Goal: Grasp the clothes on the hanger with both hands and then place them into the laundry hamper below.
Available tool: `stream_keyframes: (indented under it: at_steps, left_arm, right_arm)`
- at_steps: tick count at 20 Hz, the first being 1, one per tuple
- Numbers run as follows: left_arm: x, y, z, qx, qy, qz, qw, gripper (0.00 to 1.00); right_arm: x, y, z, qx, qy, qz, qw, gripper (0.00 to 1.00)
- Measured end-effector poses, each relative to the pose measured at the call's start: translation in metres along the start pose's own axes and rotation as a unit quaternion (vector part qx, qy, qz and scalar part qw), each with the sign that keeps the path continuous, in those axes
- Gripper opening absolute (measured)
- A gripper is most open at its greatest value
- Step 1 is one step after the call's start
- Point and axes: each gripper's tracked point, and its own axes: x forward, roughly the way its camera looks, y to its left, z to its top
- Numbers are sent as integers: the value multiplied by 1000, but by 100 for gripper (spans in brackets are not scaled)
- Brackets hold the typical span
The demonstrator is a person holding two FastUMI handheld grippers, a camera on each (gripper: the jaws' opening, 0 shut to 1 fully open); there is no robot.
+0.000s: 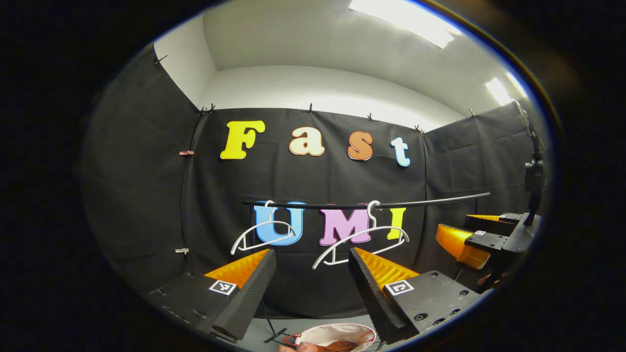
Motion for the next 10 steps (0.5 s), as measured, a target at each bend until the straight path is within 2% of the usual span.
stream_keyframes:
  at_steps: [2, 3, 10]
  left_arm:
    - [-8, 2, 3, -2, -3, 1, 1000, 95]
    - [-11, 4, 5, 0, -5, 2, 1000, 94]
    - [-21, 2, -1, 3, 1, -9, 1000, 94]
  right_arm:
    - [-2, 10, 2, 1, -3, 14, 1000, 100]
    - [-3, 14, 3, 0, -5, 17, 1000, 98]
    - [-6, 38, 14, 4, -19, 34, 999, 97]
